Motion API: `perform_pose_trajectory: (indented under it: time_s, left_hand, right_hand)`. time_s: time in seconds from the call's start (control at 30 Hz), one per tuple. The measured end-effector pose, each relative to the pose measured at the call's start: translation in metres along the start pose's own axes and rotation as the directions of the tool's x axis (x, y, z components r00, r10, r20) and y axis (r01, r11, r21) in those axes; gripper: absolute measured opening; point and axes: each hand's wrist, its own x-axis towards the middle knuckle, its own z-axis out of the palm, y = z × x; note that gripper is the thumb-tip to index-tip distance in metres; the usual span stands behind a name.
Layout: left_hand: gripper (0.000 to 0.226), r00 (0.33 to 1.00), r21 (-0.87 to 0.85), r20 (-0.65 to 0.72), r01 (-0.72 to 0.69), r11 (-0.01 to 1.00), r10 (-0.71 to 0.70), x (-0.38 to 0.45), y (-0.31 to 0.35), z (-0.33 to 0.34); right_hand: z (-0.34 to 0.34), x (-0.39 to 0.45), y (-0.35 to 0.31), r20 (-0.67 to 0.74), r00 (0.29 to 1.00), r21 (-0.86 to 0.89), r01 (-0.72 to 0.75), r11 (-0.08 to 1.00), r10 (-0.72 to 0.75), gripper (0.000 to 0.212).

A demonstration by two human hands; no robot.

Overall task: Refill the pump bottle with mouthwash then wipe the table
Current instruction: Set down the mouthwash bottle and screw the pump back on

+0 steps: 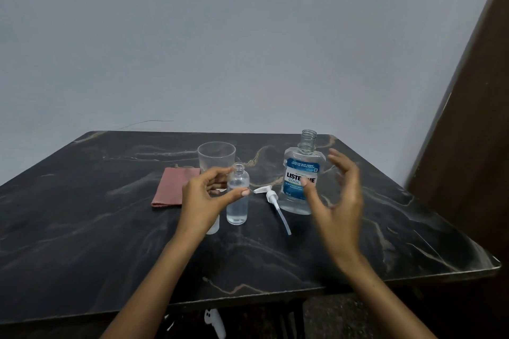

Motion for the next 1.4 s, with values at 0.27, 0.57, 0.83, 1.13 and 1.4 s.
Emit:
perform_pose_trajectory:
  time_s: [0.27,0.57,0.83,1.13,1.4]
  left_hand:
    - [0.042,0.999,-0.023,0.016,0.030,0.999,-0.029,0.001,0.000,-0.002]
    - [0.053,0.983,-0.053,0.172,0.066,0.996,-0.056,0.006,0.002,-0.016]
    - [0.085,0.959,0.145,0.201,0.173,0.974,-0.200,-0.008,-0.008,-0.050]
    - [0.034,0.961,0.359,0.179,0.135,0.923,-0.210,-0.024,-0.015,-0.056]
    - [0.073,0.978,0.269,0.108,0.142,0.953,-0.177,-0.025,-0.004,-0.051]
  right_hand:
    - [0.064,0.005,-0.012,0.596,0.797,-0.110,-0.037,0.993,0.096,0.068]
    - [0.085,0.001,0.007,0.591,0.796,0.080,-0.215,0.973,0.127,0.052]
    - [0.082,-0.002,0.006,0.620,0.766,0.048,-0.252,0.967,0.169,0.057]
    - [0.085,-0.006,0.003,0.634,0.752,0.082,-0.298,0.951,0.181,0.055]
    - [0.071,0.007,-0.004,0.668,0.725,-0.012,-0.215,0.976,0.168,0.066]
